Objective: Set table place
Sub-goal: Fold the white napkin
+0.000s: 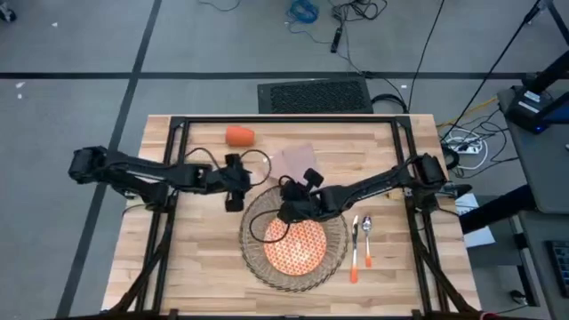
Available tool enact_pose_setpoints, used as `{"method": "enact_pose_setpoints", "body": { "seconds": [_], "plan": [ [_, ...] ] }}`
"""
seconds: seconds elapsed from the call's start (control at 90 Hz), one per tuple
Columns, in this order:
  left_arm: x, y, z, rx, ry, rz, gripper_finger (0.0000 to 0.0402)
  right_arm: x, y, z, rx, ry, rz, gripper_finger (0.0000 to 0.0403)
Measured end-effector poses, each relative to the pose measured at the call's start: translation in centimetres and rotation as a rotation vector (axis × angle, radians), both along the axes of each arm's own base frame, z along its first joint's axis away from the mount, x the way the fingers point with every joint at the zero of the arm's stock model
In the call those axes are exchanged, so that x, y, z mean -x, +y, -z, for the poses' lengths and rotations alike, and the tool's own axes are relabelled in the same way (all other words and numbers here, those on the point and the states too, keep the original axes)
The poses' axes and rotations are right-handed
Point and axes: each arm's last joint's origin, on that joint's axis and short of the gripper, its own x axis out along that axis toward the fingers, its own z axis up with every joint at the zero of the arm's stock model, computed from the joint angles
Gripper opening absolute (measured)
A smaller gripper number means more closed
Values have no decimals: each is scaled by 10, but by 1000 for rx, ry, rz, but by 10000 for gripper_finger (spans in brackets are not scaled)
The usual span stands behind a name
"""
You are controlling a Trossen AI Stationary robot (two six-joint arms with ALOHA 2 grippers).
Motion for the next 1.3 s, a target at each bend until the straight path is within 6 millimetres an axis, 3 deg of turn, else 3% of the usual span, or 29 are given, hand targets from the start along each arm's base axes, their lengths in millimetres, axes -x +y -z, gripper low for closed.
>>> {"method": "enact_pose_setpoints", "body": {
  "seconds": [0.233,0.367,0.556,1.3],
  "plan": [
    [-23,15,42,44,90,13,219,0,0,1,-16,6,-9,0],
    [-30,22,52,-2,84,-16,219,0,0,1,-17,8,-11,0],
    [-36,31,50,-72,20,-71,219,0,0,1,-15,12,-16,0],
    [-37,46,53,44,-35,-78,219,-3,1,-1,-34,-16,-43,0]
  ]
}}
